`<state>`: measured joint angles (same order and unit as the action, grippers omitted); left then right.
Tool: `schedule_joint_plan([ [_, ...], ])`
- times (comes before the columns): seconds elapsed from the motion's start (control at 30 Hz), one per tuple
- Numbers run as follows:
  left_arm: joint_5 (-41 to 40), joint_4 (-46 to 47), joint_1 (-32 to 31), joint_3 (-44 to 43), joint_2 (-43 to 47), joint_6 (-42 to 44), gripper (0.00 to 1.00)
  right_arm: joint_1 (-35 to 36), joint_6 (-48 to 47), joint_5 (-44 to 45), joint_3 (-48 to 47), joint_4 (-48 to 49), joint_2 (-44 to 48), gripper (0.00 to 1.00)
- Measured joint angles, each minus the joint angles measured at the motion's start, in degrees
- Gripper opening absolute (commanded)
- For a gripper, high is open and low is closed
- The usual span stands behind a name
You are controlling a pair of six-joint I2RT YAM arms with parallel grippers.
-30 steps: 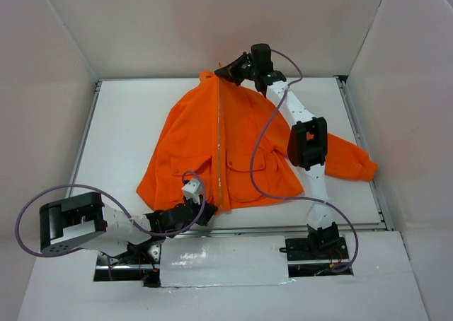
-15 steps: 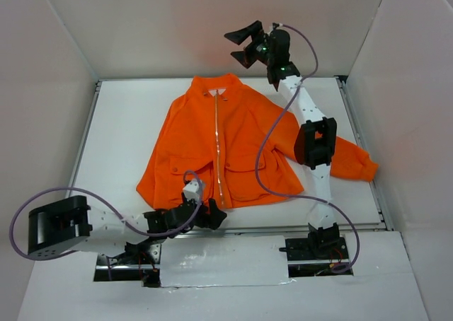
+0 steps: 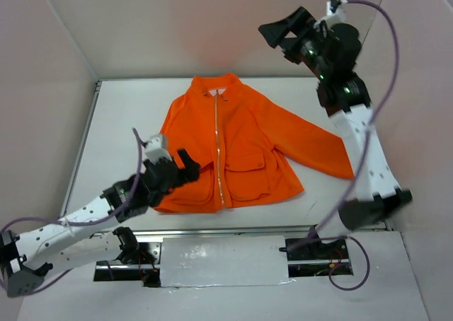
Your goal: Zip up the jacket
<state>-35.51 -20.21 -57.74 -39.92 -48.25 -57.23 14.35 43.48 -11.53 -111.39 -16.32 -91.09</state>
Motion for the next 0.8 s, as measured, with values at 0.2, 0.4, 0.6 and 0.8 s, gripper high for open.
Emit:
schedule_joint_plan([
  [0.2, 3.4, -13.4, 27.8, -16.0, -2.3, 5.2, 1.00, 2.3, -12.7, 5.6, 19.7, -6.2, 29.5, 1.00],
  [0.4, 6.1, -22.1, 42.8, -32.9, -5.0, 14.6, 0.99, 4.0, -17.6, 17.4, 33.0, -18.0, 51.2, 1.00],
  [0.6, 1.6, -30.4, 44.7, -37.1, -1.1, 19.9, 0.99, 5.4, -17.6, 23.0, 39.3, -28.5, 66.4, 1.00],
  [0.8, -0.6, -36.8, 44.8, -36.8, 8.6, 22.9, 0.99, 5.4, -18.4, 24.0, 39.9, -35.8, 71.0, 1.00],
])
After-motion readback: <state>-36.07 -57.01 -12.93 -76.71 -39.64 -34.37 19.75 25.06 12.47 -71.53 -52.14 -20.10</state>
